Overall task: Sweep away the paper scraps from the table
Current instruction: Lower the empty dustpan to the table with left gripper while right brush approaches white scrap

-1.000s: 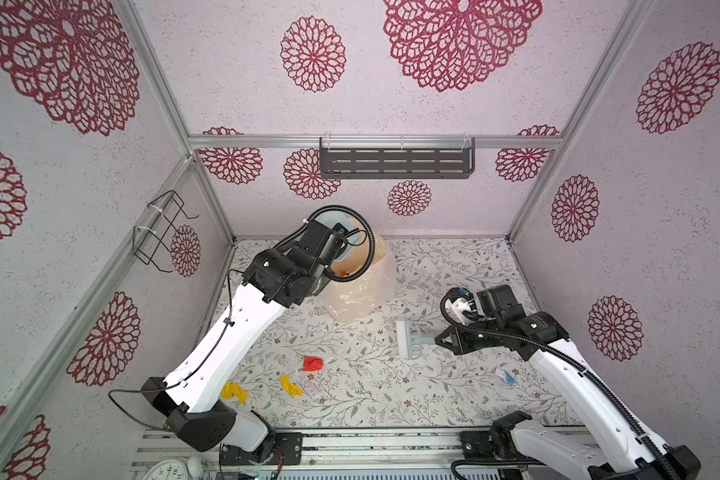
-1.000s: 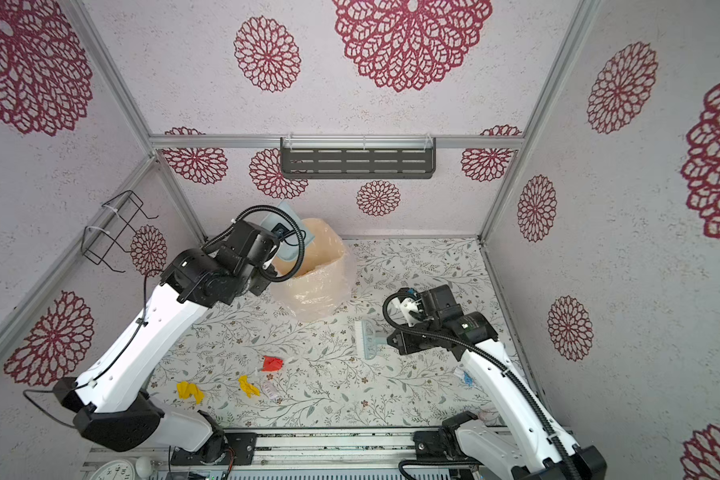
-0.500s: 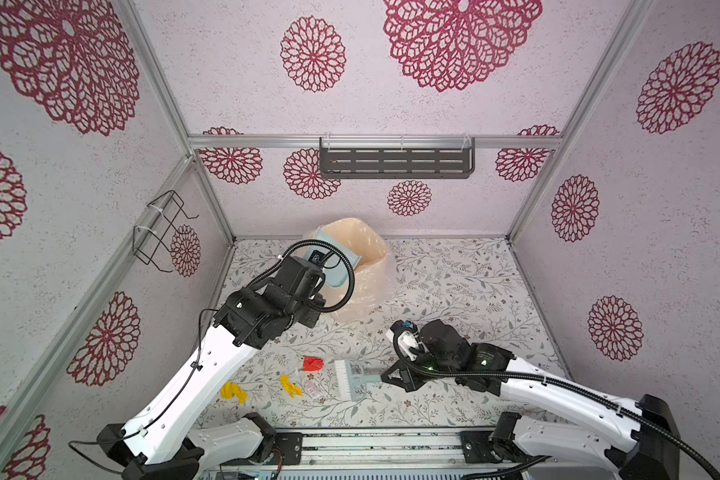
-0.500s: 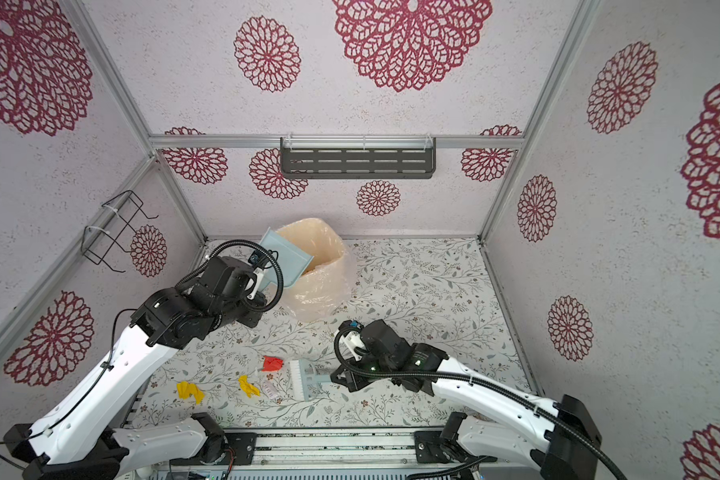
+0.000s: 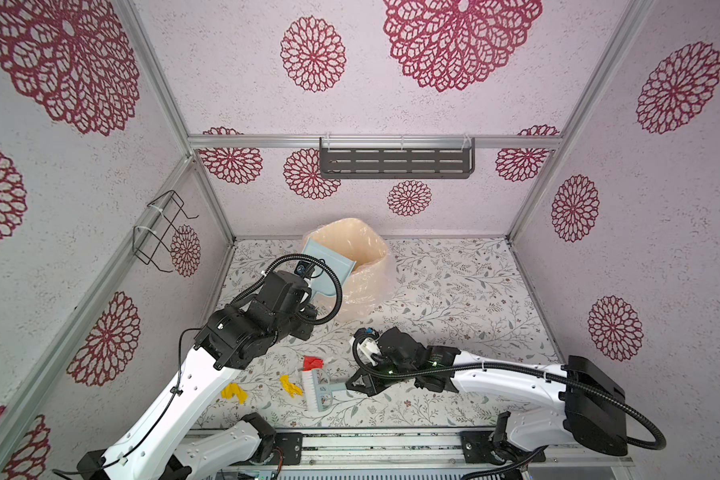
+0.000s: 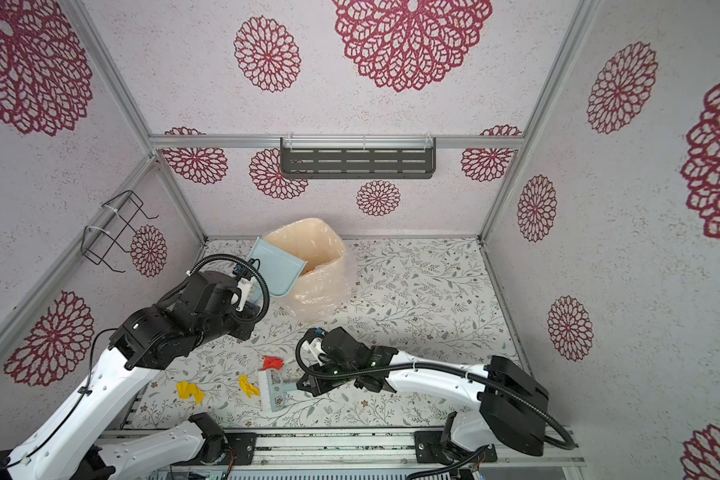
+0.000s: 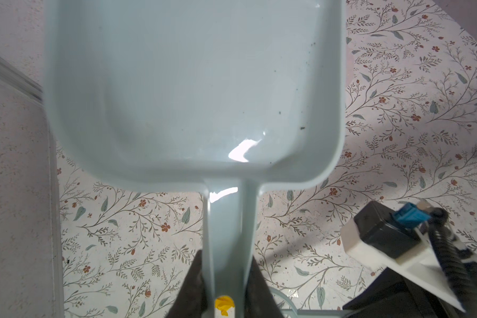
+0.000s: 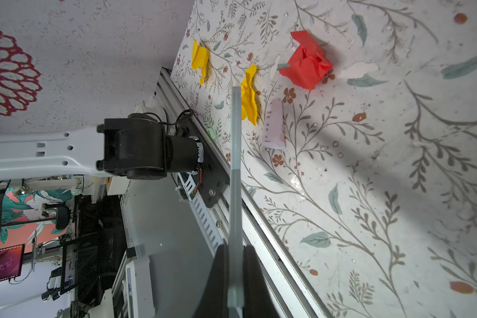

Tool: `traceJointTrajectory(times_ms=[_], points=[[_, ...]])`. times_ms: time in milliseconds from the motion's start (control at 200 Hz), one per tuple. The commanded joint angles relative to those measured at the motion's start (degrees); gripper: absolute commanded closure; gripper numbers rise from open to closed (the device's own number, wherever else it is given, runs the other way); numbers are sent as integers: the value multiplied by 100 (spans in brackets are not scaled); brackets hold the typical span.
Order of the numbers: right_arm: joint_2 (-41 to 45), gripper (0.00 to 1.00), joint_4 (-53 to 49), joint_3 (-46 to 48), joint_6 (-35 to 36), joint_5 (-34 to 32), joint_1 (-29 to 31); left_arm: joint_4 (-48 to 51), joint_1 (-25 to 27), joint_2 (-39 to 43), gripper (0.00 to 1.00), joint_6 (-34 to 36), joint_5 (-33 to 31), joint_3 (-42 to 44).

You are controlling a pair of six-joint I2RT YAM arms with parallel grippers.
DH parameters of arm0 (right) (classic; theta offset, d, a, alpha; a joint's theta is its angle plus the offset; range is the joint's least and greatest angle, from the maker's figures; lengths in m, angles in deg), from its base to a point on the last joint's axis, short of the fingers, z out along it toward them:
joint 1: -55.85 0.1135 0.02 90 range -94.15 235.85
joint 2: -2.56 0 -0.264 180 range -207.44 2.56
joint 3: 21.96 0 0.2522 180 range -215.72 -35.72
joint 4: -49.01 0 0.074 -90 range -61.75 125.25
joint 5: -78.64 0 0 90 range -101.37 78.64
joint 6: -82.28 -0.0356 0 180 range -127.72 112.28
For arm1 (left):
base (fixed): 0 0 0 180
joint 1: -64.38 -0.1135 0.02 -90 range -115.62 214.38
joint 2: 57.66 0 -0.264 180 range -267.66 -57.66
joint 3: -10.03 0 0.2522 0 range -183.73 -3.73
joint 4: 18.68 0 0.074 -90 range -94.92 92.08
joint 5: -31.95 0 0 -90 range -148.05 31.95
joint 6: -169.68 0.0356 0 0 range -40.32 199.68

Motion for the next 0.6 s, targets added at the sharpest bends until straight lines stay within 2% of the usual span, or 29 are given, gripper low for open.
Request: traceJointTrajectory(times_ms=[0,330,595], points=[[-139,100,345,-229,-189,14,45,3,-47,128,100,-127,76,93],[-246,100,-111,-232,-221,-171,-7,50,-61,233,100,-183,44,204],[374,100,-465,304,-339,-234,-424,82,-65,233,100,-191,16,207]])
